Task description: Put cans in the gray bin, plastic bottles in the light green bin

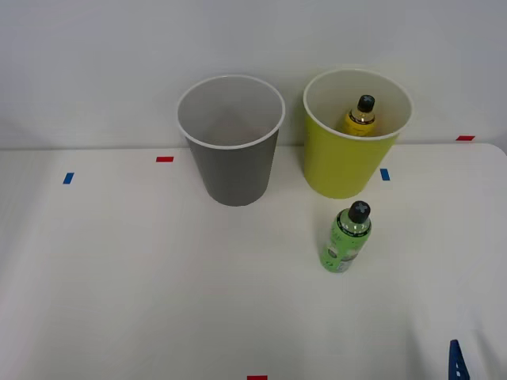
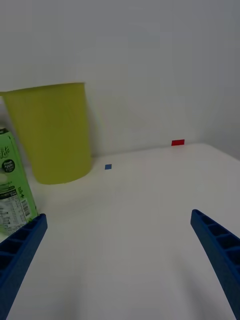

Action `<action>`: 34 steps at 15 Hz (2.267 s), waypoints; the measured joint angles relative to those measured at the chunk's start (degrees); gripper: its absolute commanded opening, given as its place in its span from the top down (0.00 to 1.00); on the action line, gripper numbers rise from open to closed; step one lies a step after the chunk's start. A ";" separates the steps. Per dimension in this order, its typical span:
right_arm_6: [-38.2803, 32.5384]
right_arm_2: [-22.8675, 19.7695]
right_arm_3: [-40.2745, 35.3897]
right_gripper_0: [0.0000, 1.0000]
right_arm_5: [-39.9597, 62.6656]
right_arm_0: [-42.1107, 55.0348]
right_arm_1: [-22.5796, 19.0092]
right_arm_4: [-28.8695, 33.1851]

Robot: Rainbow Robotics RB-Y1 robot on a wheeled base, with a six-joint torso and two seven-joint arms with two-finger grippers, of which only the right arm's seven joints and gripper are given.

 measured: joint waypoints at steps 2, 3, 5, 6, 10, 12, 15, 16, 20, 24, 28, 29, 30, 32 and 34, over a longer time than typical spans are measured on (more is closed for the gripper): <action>0.87 1.32 -0.01 0.00 0.41 -0.93 -1.67 -1.46; 0.70 1.32 -0.01 0.00 0.64 -1.17 -2.00 -1.49; 0.18 1.30 0.01 0.00 0.77 -1.38 -2.38 -1.50; -0.06 1.29 0.00 0.00 0.78 -1.42 -2.50 -1.49; -0.98 2.48 -0.03 0.00 0.79 -2.07 -3.93 -1.67; -1.24 5.18 -0.03 0.00 0.80 -3.24 -4.84 -3.02; -1.27 9.01 0.00 0.00 0.88 -6.39 -6.29 -3.59; -1.25 10.62 0.02 0.00 0.89 -7.82 -6.95 -3.84; -0.21 15.40 0.02 0.00 3.28 -14.23 -9.15 -4.08; 1.52 18.32 0.00 0.00 9.06 -20.11 -9.88 -5.23; 3.92 21.49 0.03 0.00 13.84 -25.71 -9.89 -8.39; 4.31 21.82 -0.02 0.00 15.38 -27.22 -9.88 -8.70; 4.60 22.06 -0.02 0.00 16.75 -28.49 -9.85 -8.98; 5.22 22.41 -0.01 0.00 19.39 -30.78 -9.80 -9.39; 5.80 22.69 0.03 0.00 21.27 -32.51 -9.72 -10.20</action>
